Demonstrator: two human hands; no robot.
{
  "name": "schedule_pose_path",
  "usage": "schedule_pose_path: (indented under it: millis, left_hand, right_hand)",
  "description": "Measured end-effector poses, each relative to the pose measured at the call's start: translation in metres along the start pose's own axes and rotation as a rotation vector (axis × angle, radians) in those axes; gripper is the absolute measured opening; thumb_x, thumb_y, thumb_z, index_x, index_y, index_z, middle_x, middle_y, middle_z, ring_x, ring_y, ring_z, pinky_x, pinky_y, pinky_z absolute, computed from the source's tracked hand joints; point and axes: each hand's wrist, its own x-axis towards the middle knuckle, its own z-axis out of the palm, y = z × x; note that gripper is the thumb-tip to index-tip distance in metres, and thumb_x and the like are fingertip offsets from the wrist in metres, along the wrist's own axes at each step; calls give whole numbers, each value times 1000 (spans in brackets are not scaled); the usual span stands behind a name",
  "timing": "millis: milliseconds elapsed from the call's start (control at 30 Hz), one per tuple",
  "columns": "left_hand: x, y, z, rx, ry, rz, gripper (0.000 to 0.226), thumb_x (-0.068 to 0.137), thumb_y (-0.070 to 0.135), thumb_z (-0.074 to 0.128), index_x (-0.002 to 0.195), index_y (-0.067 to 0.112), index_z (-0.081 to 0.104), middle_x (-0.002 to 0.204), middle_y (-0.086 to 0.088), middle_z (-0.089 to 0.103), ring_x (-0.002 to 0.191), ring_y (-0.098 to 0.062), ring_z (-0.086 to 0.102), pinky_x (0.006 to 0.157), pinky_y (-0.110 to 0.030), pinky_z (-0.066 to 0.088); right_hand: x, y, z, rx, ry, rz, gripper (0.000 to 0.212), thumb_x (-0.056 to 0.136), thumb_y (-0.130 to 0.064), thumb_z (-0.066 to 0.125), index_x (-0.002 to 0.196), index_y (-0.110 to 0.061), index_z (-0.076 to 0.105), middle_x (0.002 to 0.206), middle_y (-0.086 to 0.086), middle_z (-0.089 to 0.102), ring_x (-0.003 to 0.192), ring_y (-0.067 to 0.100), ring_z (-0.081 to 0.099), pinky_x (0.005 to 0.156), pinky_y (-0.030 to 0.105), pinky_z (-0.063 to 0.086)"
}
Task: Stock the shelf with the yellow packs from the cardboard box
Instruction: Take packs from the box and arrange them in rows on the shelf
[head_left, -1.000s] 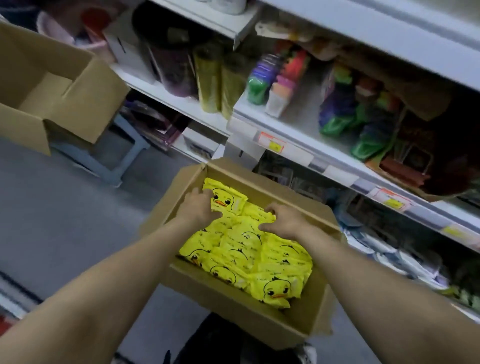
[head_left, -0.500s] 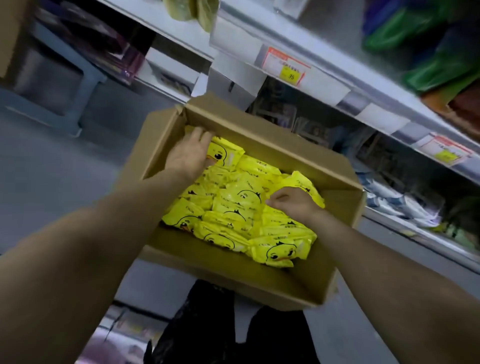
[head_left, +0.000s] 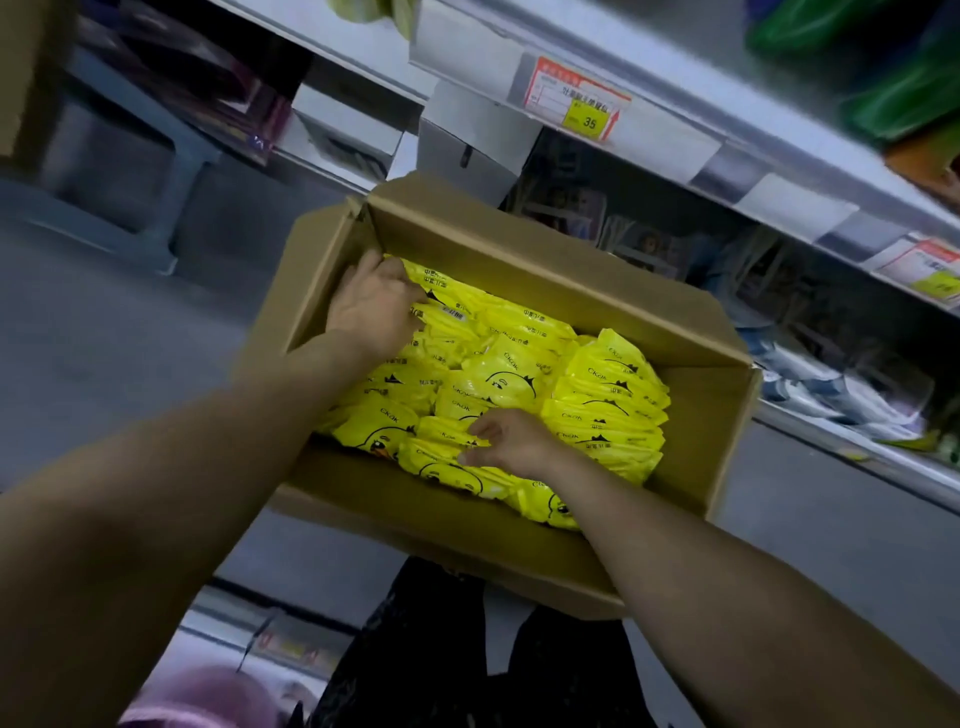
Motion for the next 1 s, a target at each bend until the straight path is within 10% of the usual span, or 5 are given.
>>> schedule_pose_path:
  millis: [200,500,600,767,1000]
  left_hand:
    - [-26,-18,11,-642,-197,-189,53,91,50,59,128,13,60,126,-12,62,117,-29,57,102,-43,45]
    - [-72,8,-7,-1238,-128,-427,41,90,46,64,119,16,66,105,-2,74,99,-22,70,97,-46,52]
    - [-82,32,-28,-1313,-208,-427,45,77,37,80,116,18,66,105,-4,75,98,-26,71,93,-50,53]
    - [-97,91,-63,-1296,-221,-331,62,68,34,88,123,20,62,114,-2,72,109,-29,66,99,-55,47]
    - [-129,215,-125,-1288,-190,-131,35,87,3,67,121,9,63,116,-12,70,106,-30,67,95,-46,51]
  right_hand:
    - [21,14,44,-364,23,53,76,77,-49,80,143,-27,50,146,4,51,137,31,43,111,38,36]
    - [-32,3,-1,-125,63,-125,43,98,-43,58,119,-6,62,111,9,62,104,27,59,82,33,45]
    - [-60,7,-28,-64,106,-132,35,96,-47,59,107,-15,63,96,-1,58,97,23,56,75,28,42]
    - [-115,37,-63,39,200,-149,84,90,-55,64,152,-8,34,158,9,35,143,27,36,110,34,33]
    - [-223,109,-137,302,307,-255,78,63,-68,79,121,-16,68,121,5,72,110,25,68,100,45,52]
